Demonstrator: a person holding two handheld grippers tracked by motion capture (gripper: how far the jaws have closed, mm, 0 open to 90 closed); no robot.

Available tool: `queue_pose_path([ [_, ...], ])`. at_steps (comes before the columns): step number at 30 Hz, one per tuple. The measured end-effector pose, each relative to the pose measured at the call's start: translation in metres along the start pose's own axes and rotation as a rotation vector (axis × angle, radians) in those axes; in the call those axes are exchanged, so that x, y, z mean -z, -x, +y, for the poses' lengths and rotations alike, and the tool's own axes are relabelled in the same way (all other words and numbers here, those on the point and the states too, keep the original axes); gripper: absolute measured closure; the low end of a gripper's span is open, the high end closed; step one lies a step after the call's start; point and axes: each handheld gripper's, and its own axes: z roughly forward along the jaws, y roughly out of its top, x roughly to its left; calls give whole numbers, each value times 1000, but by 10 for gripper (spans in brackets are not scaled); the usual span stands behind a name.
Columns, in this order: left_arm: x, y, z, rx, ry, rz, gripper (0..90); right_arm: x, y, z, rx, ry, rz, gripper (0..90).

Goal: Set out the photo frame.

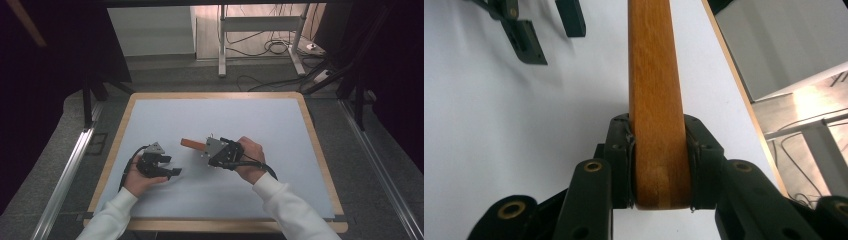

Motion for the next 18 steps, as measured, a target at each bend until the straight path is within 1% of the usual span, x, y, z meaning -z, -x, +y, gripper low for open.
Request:
queue_pose_path([
  [1,0,0,0,0,-1,0,274,0,3,1,-16,2,10,697],
  [4,0,0,0,-4,-5,2,274,1,9,3,-17,2,28,697],
  [9,0,-1,0,-5,-6,1,274,8,17,7,-38,18,50,697],
  [10,0,-1,0,-4,-7,2,274,9,17,8,-44,23,58,697],
  [11,0,-1,0,-4,-7,1,274,10,17,8,-42,21,63,697],
  [14,0,-1,0,-4,-4,0,274,16,16,9,-34,39,79,696],
  [18,0,0,0,0,-1,1,274,25,12,10,-44,63,116,696],
])
